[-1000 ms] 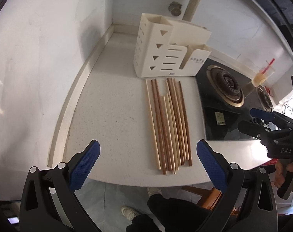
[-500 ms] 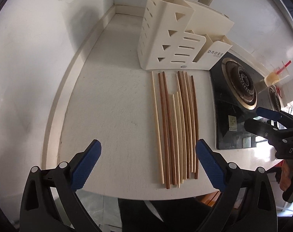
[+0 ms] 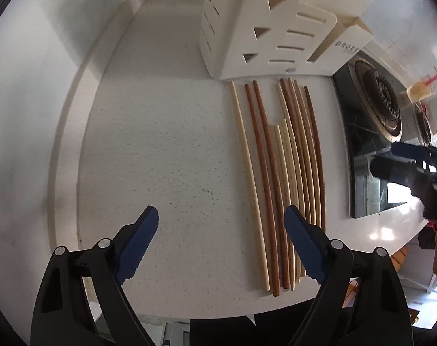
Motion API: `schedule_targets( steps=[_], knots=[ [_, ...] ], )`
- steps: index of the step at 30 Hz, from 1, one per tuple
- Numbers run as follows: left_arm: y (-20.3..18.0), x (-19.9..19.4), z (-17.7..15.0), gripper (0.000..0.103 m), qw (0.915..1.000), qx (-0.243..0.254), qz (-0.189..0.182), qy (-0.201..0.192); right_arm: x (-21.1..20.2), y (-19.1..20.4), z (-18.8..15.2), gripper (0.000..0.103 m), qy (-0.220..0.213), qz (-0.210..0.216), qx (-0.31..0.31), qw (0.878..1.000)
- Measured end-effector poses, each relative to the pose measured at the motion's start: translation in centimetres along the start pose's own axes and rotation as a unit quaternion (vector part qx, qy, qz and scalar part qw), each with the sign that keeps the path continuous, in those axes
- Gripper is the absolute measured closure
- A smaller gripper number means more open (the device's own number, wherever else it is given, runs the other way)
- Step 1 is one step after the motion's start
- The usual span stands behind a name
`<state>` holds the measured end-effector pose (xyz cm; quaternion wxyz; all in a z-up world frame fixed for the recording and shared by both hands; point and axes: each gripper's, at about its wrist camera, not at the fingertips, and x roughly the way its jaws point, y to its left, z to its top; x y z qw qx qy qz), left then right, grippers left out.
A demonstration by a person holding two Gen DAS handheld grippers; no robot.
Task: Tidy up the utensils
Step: 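Move both tools down toward the row of chopsticks, then grasp a light wooden chopstick with the left tool while the right grasps a dark brown one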
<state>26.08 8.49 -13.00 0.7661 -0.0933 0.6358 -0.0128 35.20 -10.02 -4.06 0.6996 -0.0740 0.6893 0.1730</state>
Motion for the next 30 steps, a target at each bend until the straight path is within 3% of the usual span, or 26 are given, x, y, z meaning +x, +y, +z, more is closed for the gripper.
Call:
schedule_targets(
  steps=[8, 12, 21, 30],
  knots=[
    [-0.5, 1.0, 0.8, 0.02, 0.9998, 0.013, -0.003, 0.013, 1.9, 0.6, 1.7, 0.015, 0.017, -0.014, -0.005, 1.0],
    [-0.6, 1.6, 1.3, 0.025, 0.9996, 0.019, 0.0, 0.022, 2.9, 0.6, 2.2, 0.026, 0.031, -0.013, 0.005, 0.999],
    [-0.2, 3.0, 1.3, 0.028, 0.9988, 0.024, 0.008, 0.042, 4.5, 0.7, 3.1, 0.04, 0.059, -0.019, 0.008, 0.998],
    [0.1, 4.0, 1.9, 0.03, 0.9976, 0.038, 0.024, 0.054, 5.9, 0.5, 3.4, 0.045, 0.08, -0.015, 0.017, 0.997]
  ],
)
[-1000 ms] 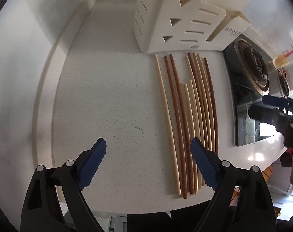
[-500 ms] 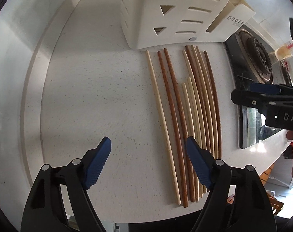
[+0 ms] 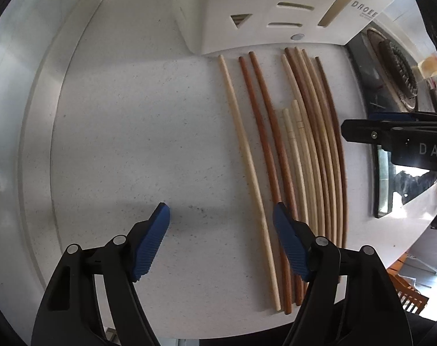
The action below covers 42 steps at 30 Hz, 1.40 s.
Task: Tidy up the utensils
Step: 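Grasp a light wooden chopstick with the left tool while the right grasps a dark brown one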
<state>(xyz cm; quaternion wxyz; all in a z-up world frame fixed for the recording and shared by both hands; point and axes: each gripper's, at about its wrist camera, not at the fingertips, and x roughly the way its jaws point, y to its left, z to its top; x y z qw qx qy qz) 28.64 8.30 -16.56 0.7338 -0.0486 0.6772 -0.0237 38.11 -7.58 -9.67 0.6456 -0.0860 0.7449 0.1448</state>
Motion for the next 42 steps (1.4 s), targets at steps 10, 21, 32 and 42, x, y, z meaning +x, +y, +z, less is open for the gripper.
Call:
schedule_targets(
  steps=[10, 21, 32, 42],
  knots=[
    [0.6, 0.0, 0.9, 0.031, 0.9999, -0.005, -0.005, 0.008, 0.8, 0.1, 0.2, 0.049, 0.009, -0.002, 0.001, 1.0],
    [-0.9, 0.8, 1.5, 0.029, 0.9983, 0.04, 0.042, 0.011, 1.4, 0.8, 0.5, 0.054, 0.013, -0.033, -0.012, 0.999],
    [0.7, 0.2, 1.8, 0.047, 0.9984, 0.027, 0.045, 0.022, 0.9, 0.5, 1.2, 0.077, 0.018, -0.045, -0.011, 0.999],
    [1.6, 0.7, 4.5, 0.05, 0.9962, 0.028, 0.04, 0.072, 1.6, -0.1, 1.8, 0.092, 0.043, -0.023, 0.012, 0.999]
  ],
)
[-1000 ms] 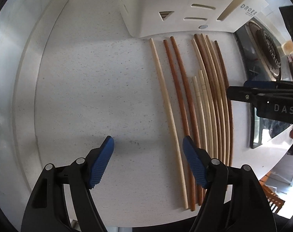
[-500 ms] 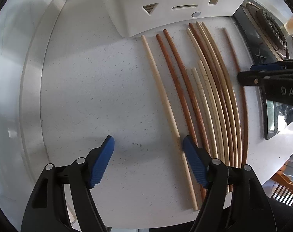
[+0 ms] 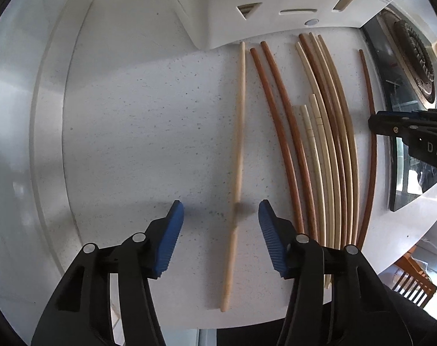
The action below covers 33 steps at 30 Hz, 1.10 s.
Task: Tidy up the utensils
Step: 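Grasp a light wooden chopstick with the left tool while the right grasps a dark brown one, then lift both held chopsticks upright and carry them over the white holder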
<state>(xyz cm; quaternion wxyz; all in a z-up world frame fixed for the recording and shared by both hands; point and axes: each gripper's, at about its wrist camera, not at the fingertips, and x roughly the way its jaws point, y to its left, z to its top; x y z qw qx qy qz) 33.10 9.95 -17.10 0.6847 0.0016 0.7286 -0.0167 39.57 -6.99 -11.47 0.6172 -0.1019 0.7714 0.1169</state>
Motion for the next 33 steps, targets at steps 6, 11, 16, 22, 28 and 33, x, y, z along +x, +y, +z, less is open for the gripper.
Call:
schedule_targets(
  steps=[6, 11, 16, 22, 28, 33],
  knots=[
    [-1.1, 0.1, 1.8, 0.056, 0.9997, 0.014, 0.016, 0.01, 0.3, -0.8, 1.3, 0.094, 0.021, 0.013, 0.022, 0.999],
    [-0.8, -0.1, 2.9, 0.086, 0.9996, 0.018, 0.02, 0.014, 0.4, -1.4, 1.8, 0.095, 0.033, 0.012, 0.029, 0.999],
    [-1.6, 0.2, 4.4, 0.097, 0.9992, 0.03, 0.021, 0.017, 1.0, -1.0, 2.4, 0.097, 0.031, 0.003, 0.023, 0.999],
    [-2.0, 0.3, 3.2, 0.097, 0.999, 0.04, 0.01, 0.019, 0.3, -0.6, 0.7, 0.097, 0.018, 0.009, 0.008, 1.0],
    [-2.0, -0.3, 1.4, 0.097, 0.9993, 0.037, -0.002, 0.0, -0.2, -1.1, -1.4, 0.097, 0.001, 0.024, -0.001, 1.0],
    [-2.9, -2.6, 0.8, 0.097, 0.999, 0.026, -0.005, -0.035, -0.6, -0.6, -2.3, 0.097, -0.013, 0.038, -0.01, 0.999]
  ],
)
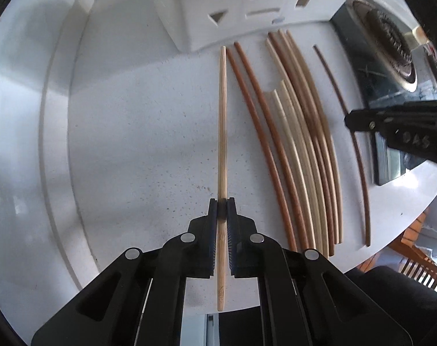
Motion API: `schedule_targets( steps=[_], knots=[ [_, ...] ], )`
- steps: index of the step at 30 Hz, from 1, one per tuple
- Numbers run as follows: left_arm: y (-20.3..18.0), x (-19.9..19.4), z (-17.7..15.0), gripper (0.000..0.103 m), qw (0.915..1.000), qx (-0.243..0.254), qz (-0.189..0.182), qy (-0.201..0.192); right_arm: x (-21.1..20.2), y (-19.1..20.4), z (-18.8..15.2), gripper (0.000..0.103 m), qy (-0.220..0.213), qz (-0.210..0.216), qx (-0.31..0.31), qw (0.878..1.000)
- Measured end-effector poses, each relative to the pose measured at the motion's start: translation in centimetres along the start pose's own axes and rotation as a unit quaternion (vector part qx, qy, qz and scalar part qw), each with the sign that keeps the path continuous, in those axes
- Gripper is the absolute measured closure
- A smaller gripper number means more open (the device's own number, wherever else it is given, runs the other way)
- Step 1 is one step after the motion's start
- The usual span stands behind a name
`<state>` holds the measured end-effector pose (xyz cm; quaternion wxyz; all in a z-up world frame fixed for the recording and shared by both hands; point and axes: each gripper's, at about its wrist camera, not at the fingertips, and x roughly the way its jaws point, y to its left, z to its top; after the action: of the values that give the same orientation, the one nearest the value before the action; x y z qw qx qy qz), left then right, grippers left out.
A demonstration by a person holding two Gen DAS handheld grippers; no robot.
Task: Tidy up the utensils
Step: 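Lift both held chopsticks upright and carry them over the white holder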
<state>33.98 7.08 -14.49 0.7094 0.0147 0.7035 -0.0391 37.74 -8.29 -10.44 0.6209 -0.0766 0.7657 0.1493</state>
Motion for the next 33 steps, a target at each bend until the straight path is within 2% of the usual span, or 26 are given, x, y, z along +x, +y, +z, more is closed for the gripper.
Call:
schedule_targets(
  steps=[4, 12, 15, 17, 24, 27, 31, 33],
  knots=[
    [-0.1, -0.5, 0.3, 0.097, 0.9998, 0.003, 0.009, -0.02, -0.6, 0.5, -0.8, 0.097, -0.019, -0.001, -0.017, 1.0],
    [0.8, -1.4, -1.0, 0.097, 0.9985, -0.013, -0.003, -0.052, -2.3, 1.2, -2.7, 0.097, -0.058, -0.002, -0.038, 0.998],
    [0.4, -4.1, -2.8, 0.097, 0.9975, -0.015, -0.001, -0.069, -2.9, 1.5, -3.3, 0.097, -0.073, -0.002, -0.041, 0.996],
    [0.4, -5.1, -2.8, 0.097, 0.9967, -0.014, 0.0, -0.081, -3.4, 1.8, -3.9, 0.097, -0.089, 0.0, -0.038, 0.995],
    [0.3, -7.7, -3.2, 0.097, 0.9934, 0.012, 0.0, -0.114, -6.2, 1.8, -8.5, 0.097, -0.158, -0.006, -0.038, 0.987],
    [1.0, -8.7, -3.9, 0.097, 0.9914, 0.021, -0.007, -0.129, -8.0, 2.7, -9.9, 0.097, -0.192, -0.026, -0.049, 0.98],
    [1.0, -9.7, -4.3, 0.097, 0.9892, 0.019, -0.01, -0.145, -9.7, 3.2, -10.7, 0.097, -0.22, -0.016, -0.05, 0.974],
    [1.1, -10.2, -4.4, 0.097, 0.9881, 0.013, -0.006, -0.153, -12.1, 4.1, -8.6, 0.097, -0.232, -0.013, -0.056, 0.971]
  ],
)
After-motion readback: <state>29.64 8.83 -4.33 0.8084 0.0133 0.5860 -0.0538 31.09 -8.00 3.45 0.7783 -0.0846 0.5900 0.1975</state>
